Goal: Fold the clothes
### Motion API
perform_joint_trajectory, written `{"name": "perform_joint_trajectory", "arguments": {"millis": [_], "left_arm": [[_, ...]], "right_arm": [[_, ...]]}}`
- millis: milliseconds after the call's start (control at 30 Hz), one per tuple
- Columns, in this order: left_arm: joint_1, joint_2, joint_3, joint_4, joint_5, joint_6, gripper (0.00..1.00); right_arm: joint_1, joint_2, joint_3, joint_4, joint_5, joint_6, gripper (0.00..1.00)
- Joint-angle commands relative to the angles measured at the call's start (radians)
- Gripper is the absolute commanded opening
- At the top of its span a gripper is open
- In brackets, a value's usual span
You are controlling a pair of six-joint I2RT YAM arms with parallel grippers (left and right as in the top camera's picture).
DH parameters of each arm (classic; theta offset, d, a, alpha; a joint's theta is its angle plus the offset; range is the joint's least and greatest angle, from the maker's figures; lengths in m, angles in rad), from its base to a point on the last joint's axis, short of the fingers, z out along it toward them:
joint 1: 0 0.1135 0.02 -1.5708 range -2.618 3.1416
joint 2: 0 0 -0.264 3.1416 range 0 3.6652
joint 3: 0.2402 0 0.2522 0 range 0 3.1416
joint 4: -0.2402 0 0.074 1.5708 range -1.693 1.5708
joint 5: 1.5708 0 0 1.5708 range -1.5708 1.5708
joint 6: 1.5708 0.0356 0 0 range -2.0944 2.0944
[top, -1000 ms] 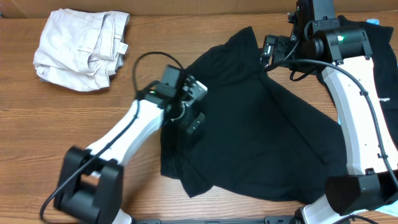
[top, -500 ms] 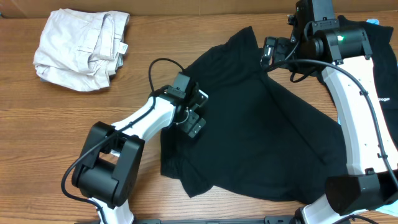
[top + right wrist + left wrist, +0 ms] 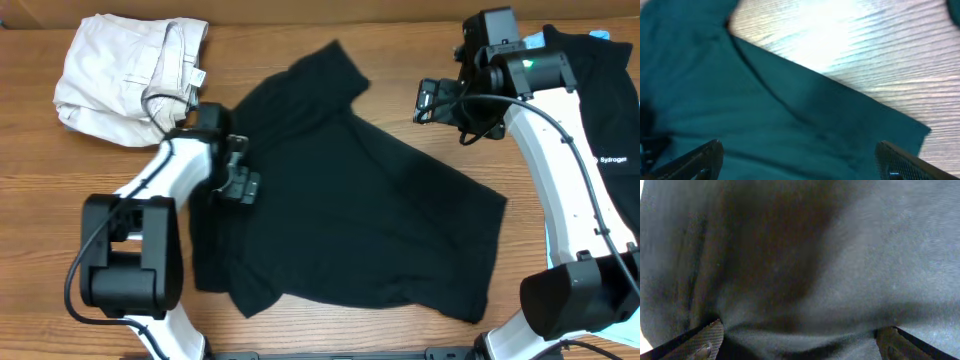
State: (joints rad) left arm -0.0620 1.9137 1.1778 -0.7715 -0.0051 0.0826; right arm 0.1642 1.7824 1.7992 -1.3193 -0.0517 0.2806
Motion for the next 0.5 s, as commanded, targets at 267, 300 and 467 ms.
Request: {"name": "perform_joint_trajectory", "arguments": {"millis": [267, 300, 467], "left_arm": [[0.055, 0.061, -0.042, -0.172, 0.100, -0.099, 1.00], [0.055, 0.061, -0.042, -0.183, 0.100, -0.106, 1.00], [0.055, 0.060, 0.020, -0.213, 0.098, -0.140, 1.00]], "right_arm": [[0.002, 0.009, -0.243, 0.048, -0.055, 0.122, 1.00], [0.002, 0.009, -0.266, 0.048, -0.055, 0.139, 1.00], [0.002, 0.007, -0.386, 0.060, -0.056, 0.192, 1.00]]}}
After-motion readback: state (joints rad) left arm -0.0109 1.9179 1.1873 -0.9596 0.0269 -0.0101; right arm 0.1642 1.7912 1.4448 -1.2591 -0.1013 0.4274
